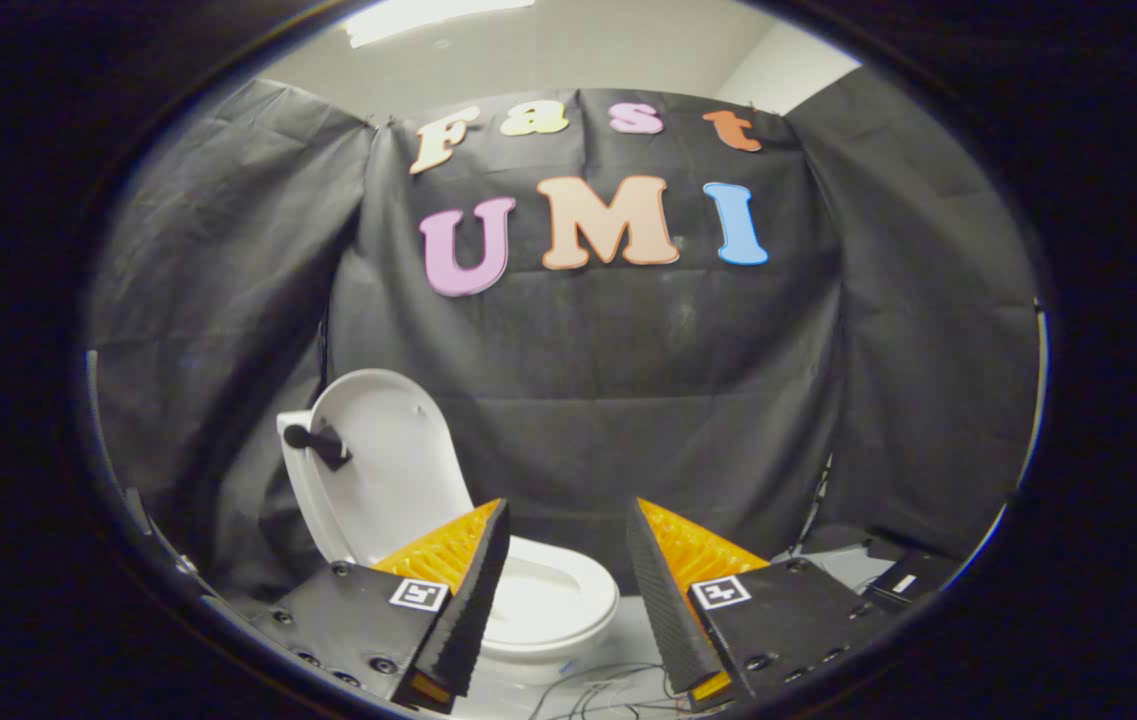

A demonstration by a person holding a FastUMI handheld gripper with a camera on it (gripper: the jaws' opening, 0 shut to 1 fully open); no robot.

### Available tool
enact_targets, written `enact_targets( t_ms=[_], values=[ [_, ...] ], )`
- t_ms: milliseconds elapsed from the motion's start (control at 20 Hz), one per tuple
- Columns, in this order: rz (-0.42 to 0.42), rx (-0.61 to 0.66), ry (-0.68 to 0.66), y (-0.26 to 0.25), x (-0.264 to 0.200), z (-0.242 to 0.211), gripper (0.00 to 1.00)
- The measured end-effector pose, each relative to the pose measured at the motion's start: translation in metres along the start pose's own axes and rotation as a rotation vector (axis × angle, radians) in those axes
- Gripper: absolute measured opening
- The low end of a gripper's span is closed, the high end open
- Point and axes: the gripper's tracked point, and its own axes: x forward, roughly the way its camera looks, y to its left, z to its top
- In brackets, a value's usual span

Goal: Open the toilet lid.

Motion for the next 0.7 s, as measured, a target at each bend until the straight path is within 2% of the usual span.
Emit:
enact_targets(
  t_ms=[350,500,700],
  values=[
    [-0.007,0.012,0.022,0.002,0.003,-0.007,0.74],
    [-0.006,0.008,0.019,0.004,0.005,-0.008,1.0],
    [-0.007,0.01,0.02,0.002,0.004,-0.007,0.99]
  ],
)
